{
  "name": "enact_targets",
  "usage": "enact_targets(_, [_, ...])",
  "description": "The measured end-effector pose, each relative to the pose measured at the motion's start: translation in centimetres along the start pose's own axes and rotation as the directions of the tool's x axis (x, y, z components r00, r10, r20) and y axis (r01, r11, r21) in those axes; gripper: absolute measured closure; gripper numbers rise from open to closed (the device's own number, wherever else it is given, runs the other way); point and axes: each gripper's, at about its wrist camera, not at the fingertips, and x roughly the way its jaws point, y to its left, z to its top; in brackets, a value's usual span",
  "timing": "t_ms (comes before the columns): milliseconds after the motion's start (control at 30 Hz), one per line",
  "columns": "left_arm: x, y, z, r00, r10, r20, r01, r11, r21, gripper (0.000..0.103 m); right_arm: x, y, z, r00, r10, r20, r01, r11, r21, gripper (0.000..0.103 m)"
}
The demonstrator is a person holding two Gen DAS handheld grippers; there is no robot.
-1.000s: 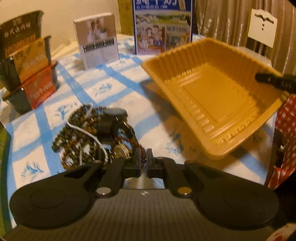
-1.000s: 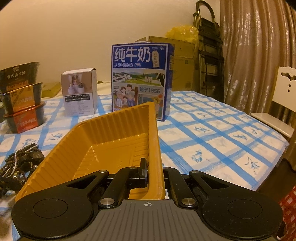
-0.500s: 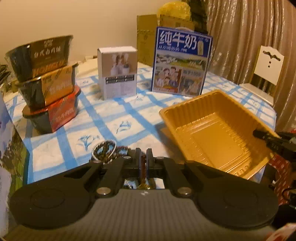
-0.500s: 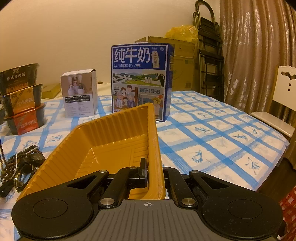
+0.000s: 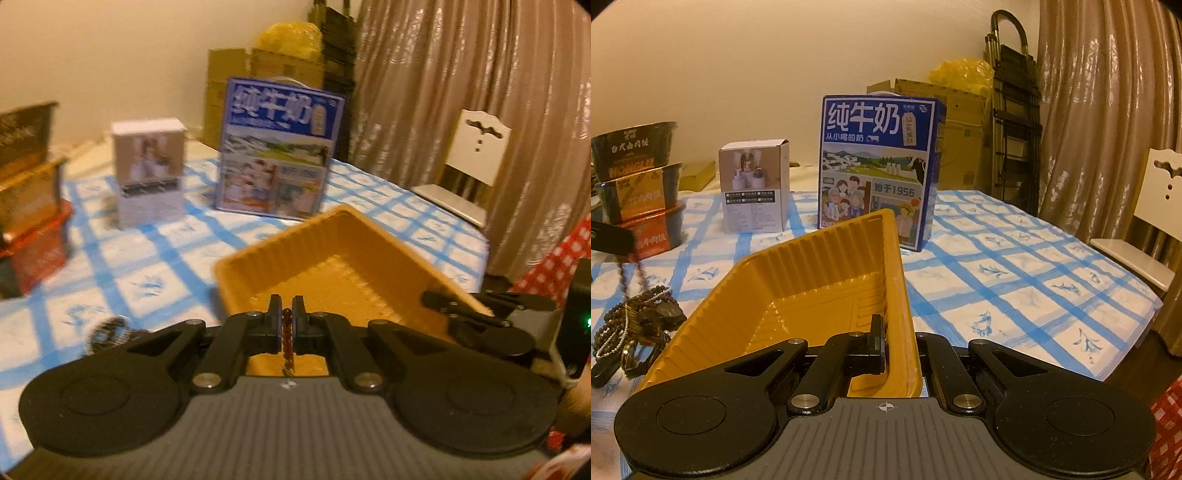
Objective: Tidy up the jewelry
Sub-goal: 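Carry the bead bracelet over the orange tray and open the left gripper, then grasp a black-strap watch from the pile with the left gripper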
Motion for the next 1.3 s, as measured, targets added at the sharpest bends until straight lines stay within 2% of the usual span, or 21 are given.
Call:
enact_targets(167, [2.5, -1.2, -1.3, 0.996, -0.048, -0.069, 0.046, 0.999, -0.028, 0.099, -0.4, -0.1, 0.0, 1.0, -0.002, 0.0, 0.002, 1.0, 0.0, 0.1])
enact_targets(367, [4.3, -1.8, -3.3, 0.986, -0.063, -0.157, 0.055, 0.997, -0.056, 0.099, -0.5, -0.1, 0.0, 1.0, -0.005, -0.012, 0.005, 1.0, 0.002, 0.1])
enact_targets(467, [3.9, -1.6, -3.6, 0.987, -0.044, -0.157, 0.036, 0.998, -0.056, 0.091, -0.5, 0.0, 0.0, 1.0, -0.01, -0.02, 0.01, 1.0, 0.003, 0.1])
enact_targets(533, [3.2, -1.1, -3.6, 0.988, -0.038, -0.147, 0.028, 0.997, -0.071, 0.082, -0.5, 0.0, 0.0, 1.0, -0.011, -0.024, 0.011, 1.0, 0.005, 0.1])
enact_targets(800, [-0.7, 1.9, -3.5, 0.99, 0.077, -0.122, -0.088, 0.992, -0.09, 0.076, -0.7, 0.2, 0.1, 0.999, -0.021, -0.034, 0.022, 1.0, 0.007, 0.1])
enact_targets(933, [-2.5, 4.1, -4.7, 0.977, 0.156, -0.144, -0.171, 0.981, -0.093, 0.076, -0.8, 0.3, 0.1, 0.999, -0.024, -0.033, 0.024, 1.0, 0.004, 0.1])
enact_targets(1067, [-3.5, 6.1, -6.1, 0.957, 0.22, -0.191, -0.244, 0.963, -0.111, 0.076, -1.1, 0.4, 0.1, 0.999, -0.024, -0.041, 0.025, 1.0, 0.007, 0.1])
enact_targets(1300, [-3.8, 7.6, -7.3, 0.938, 0.276, -0.212, -0.297, 0.952, -0.078, 0.076, -1.2, 0.4, 0.4, 0.999, -0.028, -0.035, 0.028, 1.0, 0.001, 0.099])
